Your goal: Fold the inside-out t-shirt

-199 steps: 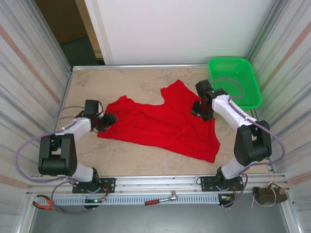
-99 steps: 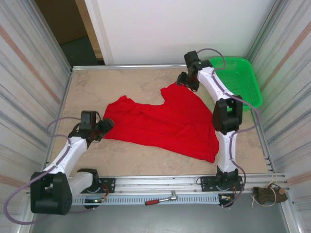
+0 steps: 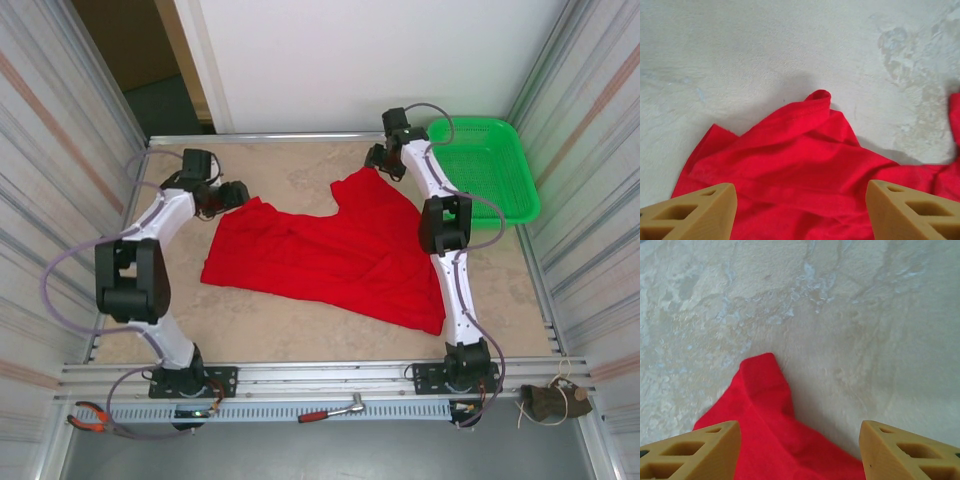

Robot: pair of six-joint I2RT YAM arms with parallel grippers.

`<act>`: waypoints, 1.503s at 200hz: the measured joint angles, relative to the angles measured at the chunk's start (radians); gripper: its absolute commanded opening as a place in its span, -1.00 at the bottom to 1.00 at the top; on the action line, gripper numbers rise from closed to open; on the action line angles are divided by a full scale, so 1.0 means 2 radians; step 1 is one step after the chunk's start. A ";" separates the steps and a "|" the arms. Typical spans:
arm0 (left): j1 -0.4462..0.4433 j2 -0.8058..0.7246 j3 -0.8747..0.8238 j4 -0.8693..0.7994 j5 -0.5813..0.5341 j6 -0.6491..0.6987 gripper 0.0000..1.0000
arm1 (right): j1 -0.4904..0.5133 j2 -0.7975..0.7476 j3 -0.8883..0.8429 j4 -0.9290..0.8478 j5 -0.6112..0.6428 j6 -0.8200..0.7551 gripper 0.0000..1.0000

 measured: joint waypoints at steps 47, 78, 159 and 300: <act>-0.001 0.065 0.072 -0.048 -0.001 0.041 0.44 | 0.014 0.031 0.028 0.023 -0.023 0.003 0.16; -0.007 0.101 0.119 -0.073 -0.014 0.077 0.44 | 0.018 0.034 0.028 0.027 -0.039 0.016 0.15; -0.075 0.166 0.164 -0.095 -0.123 0.187 0.43 | 0.014 0.044 0.031 0.037 -0.065 0.038 -0.59; -0.074 0.233 0.284 -0.111 -0.186 0.232 -1.00 | 0.001 0.018 0.023 0.034 -0.099 0.040 -1.00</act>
